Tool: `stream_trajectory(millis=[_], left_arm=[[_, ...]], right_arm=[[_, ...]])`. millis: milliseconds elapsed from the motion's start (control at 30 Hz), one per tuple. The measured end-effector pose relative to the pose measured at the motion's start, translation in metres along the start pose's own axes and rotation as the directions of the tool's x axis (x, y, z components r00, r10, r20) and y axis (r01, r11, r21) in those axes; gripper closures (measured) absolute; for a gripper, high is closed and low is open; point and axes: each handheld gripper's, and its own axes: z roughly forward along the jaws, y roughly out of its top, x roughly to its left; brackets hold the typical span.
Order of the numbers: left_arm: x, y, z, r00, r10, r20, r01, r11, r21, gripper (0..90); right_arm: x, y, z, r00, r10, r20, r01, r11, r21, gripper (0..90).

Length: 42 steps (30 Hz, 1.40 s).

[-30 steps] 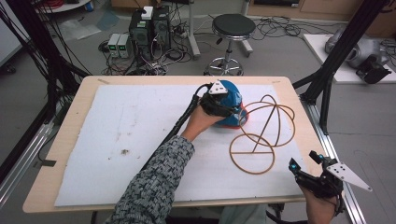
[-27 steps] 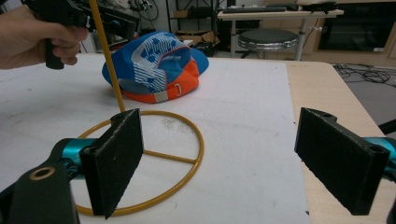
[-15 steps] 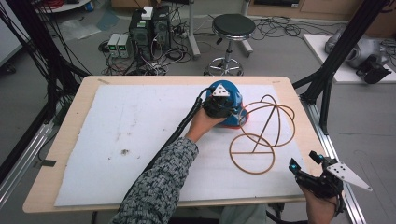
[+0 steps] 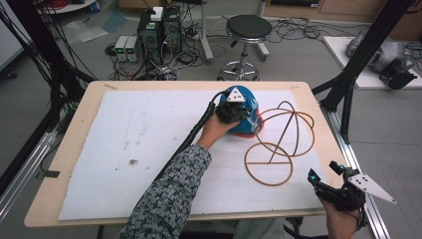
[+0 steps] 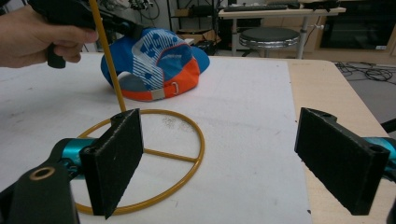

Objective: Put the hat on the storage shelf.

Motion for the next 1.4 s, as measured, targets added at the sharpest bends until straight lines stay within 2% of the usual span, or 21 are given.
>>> stream_trajectory(millis=[100,200,233,333,367,500,600,833,933,1167,1400], left_arm=[[0.006,0.012,-0.010,0.9994,-0.028,-0.021,0.027,0.9987,-0.043,89.4],[0.009,0.017,-0.016,0.9982,-0.051,-0.031,0.049,0.9970,-0.060,89.4],[0.013,0.023,-0.022,0.9963,-0.075,-0.043,0.071,0.9942,-0.080,89.4],[0.017,0.029,-0.028,0.9943,-0.093,-0.052,0.088,0.9915,-0.096,89.4],[0.020,0.034,-0.034,0.9917,-0.115,-0.057,0.108,0.9871,-0.118,89.4],[0.024,0.039,-0.043,0.9887,-0.137,-0.060,0.128,0.9817,-0.141,89.5],[0.027,0.044,-0.049,0.9879,-0.142,-0.062,0.131,0.9785,-0.159,89.5],[0.029,0.067,-0.061,0.9900,-0.126,-0.063,0.114,0.9780,-0.175,89.5],[0.029,0.078,-0.065,0.9898,-0.133,-0.051,0.122,0.9758,-0.182,89.5],[0.024,0.101,-0.071,0.9923,-0.119,-0.036,0.109,0.9737,-0.200,89.5],[0.022,0.123,-0.079,0.9912,-0.117,-0.061,0.100,0.9680,-0.230,89.5]], right_arm=[[-0.001,0.000,0.000,1.0000,0.003,0.002,-0.003,1.000,0.000,14.6],[0.000,0.000,0.000,1.0000,0.003,0.001,-0.003,1.000,-0.003,14.6],[0.000,0.000,0.000,1.0000,0.002,0.000,-0.002,1.000,-0.002,14.6],[0.000,0.000,0.001,1.0000,0.001,-0.001,-0.001,1.000,-0.002,14.6],[0.000,0.000,0.000,1.0000,0.001,-0.002,-0.001,1.000,-0.001,14.6],[0.000,0.000,0.000,1.0000,0.008,0.000,-0.008,1.000,0.000,14.6],[0.000,0.000,0.000,1.0000,0.005,0.000,-0.005,1.000,-0.002,14.6],[0.000,0.000,0.000,0.9999,0.011,0.000,-0.011,1.000,0.000,14.6],[-0.001,0.000,0.000,1.0000,0.008,-0.001,-0.008,1.000,-0.004,14.6],[-0.001,0.000,0.000,0.9999,0.011,-0.004,-0.011,1.000,-0.009,14.6],[-0.001,0.000,0.000,0.9999,0.011,-0.005,-0.011,1.000,-0.006,14.6]])
